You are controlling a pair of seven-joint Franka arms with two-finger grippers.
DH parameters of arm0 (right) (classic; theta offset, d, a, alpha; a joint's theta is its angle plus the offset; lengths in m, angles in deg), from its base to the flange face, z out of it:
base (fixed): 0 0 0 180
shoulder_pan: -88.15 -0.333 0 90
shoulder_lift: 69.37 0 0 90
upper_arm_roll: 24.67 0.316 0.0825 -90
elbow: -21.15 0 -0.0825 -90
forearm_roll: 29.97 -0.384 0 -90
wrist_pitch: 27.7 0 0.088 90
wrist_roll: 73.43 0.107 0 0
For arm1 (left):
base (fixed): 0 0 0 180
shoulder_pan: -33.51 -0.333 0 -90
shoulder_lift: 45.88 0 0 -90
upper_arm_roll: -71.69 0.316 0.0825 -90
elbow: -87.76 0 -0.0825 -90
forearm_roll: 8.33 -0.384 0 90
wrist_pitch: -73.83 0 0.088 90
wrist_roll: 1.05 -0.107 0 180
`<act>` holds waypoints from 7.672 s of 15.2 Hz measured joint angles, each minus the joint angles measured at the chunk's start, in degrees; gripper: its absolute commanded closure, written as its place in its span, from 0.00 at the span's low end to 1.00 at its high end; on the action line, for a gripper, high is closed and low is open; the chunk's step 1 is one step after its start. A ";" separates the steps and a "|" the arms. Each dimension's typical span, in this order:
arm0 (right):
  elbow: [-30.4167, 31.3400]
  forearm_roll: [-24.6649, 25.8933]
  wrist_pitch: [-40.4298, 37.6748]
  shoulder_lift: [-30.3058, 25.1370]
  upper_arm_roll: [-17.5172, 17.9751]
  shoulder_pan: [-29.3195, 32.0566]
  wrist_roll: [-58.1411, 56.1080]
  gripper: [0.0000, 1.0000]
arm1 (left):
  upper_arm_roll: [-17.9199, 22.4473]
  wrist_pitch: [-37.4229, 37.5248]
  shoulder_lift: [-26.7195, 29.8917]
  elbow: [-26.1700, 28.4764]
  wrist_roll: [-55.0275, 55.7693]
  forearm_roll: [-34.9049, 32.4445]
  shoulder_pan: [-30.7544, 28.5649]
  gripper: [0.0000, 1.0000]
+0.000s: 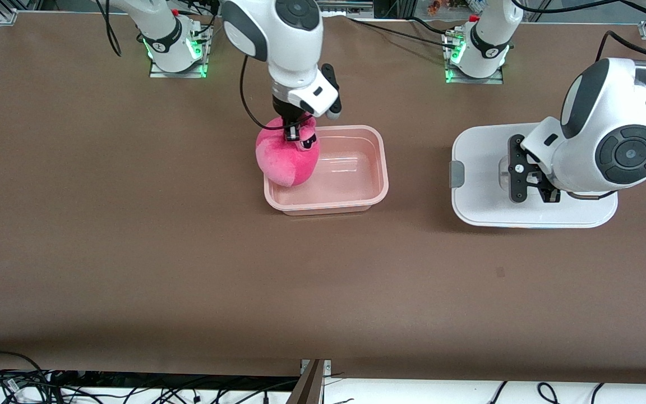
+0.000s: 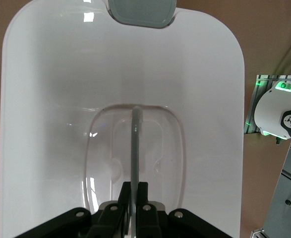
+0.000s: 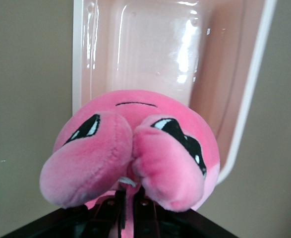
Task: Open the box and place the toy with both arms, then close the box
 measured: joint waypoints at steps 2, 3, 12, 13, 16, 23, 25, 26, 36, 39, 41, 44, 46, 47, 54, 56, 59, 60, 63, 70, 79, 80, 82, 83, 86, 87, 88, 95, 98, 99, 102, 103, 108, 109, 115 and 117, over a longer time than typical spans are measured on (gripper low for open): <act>-1.22 0.93 0.14 2.15 -0.05 -0.33 0.90 1.00 | -0.01 0.00 -0.25 -0.01 -0.03 0.00 0.00 1.00; -2.16 0.98 0.15 3.06 -0.14 -0.33 0.93 1.00 | -0.01 -0.01 -0.34 -0.03 -0.04 0.00 0.00 1.00; -12.68 4.84 1.81 16.42 -0.32 -1.28 3.25 1.00 | -0.02 -0.01 -0.56 -0.08 -0.11 0.01 -0.62 1.00; -13.80 5.27 1.83 17.96 -0.41 -1.28 3.65 1.00 | -0.03 -0.01 -0.58 -0.08 -0.13 0.04 -0.63 1.00; -15.08 8.16 2.38 21.11 -0.43 -1.83 7.58 0.02 | -0.10 -0.01 -0.66 -0.08 -0.16 0.05 -0.63 1.00; -15.74 9.33 11.98 22.49 -0.40 -3.38 23.74 0.00 | -0.31 -0.01 -0.69 -0.08 -0.16 0.65 -0.63 1.00; -15.98 9.33 13.16 22.59 -0.38 -3.95 28.64 0.00 | -0.51 -0.01 -0.69 -0.13 -0.16 0.68 -0.62 1.00; -16.17 9.16 13.18 22.59 -0.38 -4.08 29.97 0.00 | -0.71 -0.02 -0.69 -0.26 -0.16 0.70 -0.60 1.00; -19.79 -9.46 -3.09 7.19 -6.37 17.40 24.33 0.00 | -1.60 -0.08 -1.12 -1.07 2.80 9.79 2.26 1.00; -19.76 -10.13 -9.59 2.26 -9.57 18.54 24.34 0.00 | -1.79 -4.70 -2.09 -1.08 5.84 14.01 8.49 1.00; -19.54 -11.60 -14.16 -1.34 -11.68 18.17 27.83 0.00 | -1.93 -10.43 -3.45 -1.09 12.19 14.35 14.51 1.00; -16.25 -14.00 -16.85 -7.65 -15.02 18.00 33.71 0.00 | -2.06 -20.22 -6.97 -1.05 21.71 14.36 22.32 1.00; -12.05 -14.29 -17.07 -12.12 -16.90 17.94 37.07 0.00 | -2.07 -25.81 -9.49 -1.08 25.96 14.36 25.87 1.00; -9.38 -14.33 -16.95 -14.36 -17.70 17.95 39.02 0.00 | -2.08 -28.32 -10.57 -1.08 27.26 14.36 27.20 1.00; 6.11 -14.31 -11.27 -23.90 -18.20 26.95 42.49 0.00 | -1.76 -32.08 -13.96 -1.13 30.12 14.36 31.04 1.00; 6.12 -14.31 -10.39 -23.20 -17.47 30.22 39.06 0.00 | -1.63 -32.05 -14.34 -1.03 30.12 14.36 31.05 1.00; 6.03 -14.31 -10.30 -23.19 -16.06 31.63 38.94 0.00 | -1.67 -31.87 -14.52 -1.00 30.15 14.36 31.36 1.00; 5.99 -14.31 -10.31 -23.30 -15.68 31.62 39.67 0.00 | -1.67 -31.75 -14.52 -0.97 30.15 14.36 31.44 1.00; 5.99 -14.29 -10.31 -23.48 -15.23 31.62 41.59 0.00 | -1.67 -31.34 -14.51 -0.92 30.16 14.36 31.51 1.00; 5.82 -13.54 -10.45 -23.61 -14.85 31.75 44.89 0.00 | -1.71 -29.09 -14.43 -0.89 33.79 14.36 31.58 1.00; 4.72 -13.11 -12.76 -23.77 -13.05 31.75 46.09 0.00 | -1.37 -28.82 -14.38 -0.60 39.15 14.35 32.61 1.00; 4.69 -12.73 -12.77 -23.77 -13.02 31.75 46.03 0.00 | -1.24 -29.12 -14.46 -0.57 39.16 14.35 32.61 0.74; 4.65 -12.41 -12.77 -23.77 -13.00 31.75 45.84 0.00 | -1.11 -29.21 -14.50 -0.42 39.28 14.35 32.60 0.00; 4.64 -12.38 -12.77 -23.77 -13.00 31.75 45.82 0.00 | -1.01 -29.21 -14.50 -0.31 39.32 14.35 32.60 0.00; 4.62 -12.38 -12.78 -23.77 -12.96 31.75 45.79 0.00 | -0.86 -27.53 -12.90 -0.47 39.56 14.35 32.26 0.00; 4.62 -12.38 -12.80 -23.77 -12.95 31.75 45.78 0.00 | -0.83 -26.06 -11.68 -0.57 39.76 14.35 31.79 0.00; 4.62 -12.37 -12.82 -23.77 -12.95 31.75 45.78 0.00 | -0.74 -24.27 -10.14 -0.67 39.90 14.35 31.15 0.00; 4.61 -12.37 -12.85 -23.77 -12.91 31.73 45.16 0.00 | 0.69 -6.99 5.23 -1.15 47.29 13.80 15.97 0.00; 4.61 -12.37 -12.87 -23.77 -12.89 31.73 45.00 0.00 | 1.23 -3.03 8.66 -1.57 48.08 11.77 5.62 0.00; 4.61 -12.37 -12.87 -23.77 -12.89 31.73 44.98 0.00 | 1.66 -2.09 8.95 -2.03 48.39 11.61 3.25 0.00; 4.60 -12.37 -12.90 -23.77 -12.87 31.73 44.89 0.00 | 4.72 -2.63 9.24 -2.73 52.90 11.06 0.14 0.00; 4.60 -12.37 -12.90 -23.77 -12.87 31.73 44.87 0.00 | 5.61 -3.38 9.55 -2.51 54.07 10.98 -0.20 0.00; 4.60 -12.37 -12.92 -23.77 -12.87 31.73 44.84 0.00 | 10.64 -16.20 17.76 9.58 69.15 10.88 0.97 0.00; 4.60 -12.37 -12.92 -23.77 -12.88 31.73 44.84 0.00 | 11.86 -16.86 19.66 11.92 73.81 10.88 2.18 0.00; 4.60 -12.37 -12.99 -23.77 -12.87 31.73 44.84 0.00 | 12.94 -15.70 21.77 15.29 79.70 12.94 4.82 0.00; 4.60 -12.38 -12.99 -23.77 -12.87 31.73 44.84 0.00 | 12.98 -15.64 21.63 15.32 79.69 12.98 4.82 0.00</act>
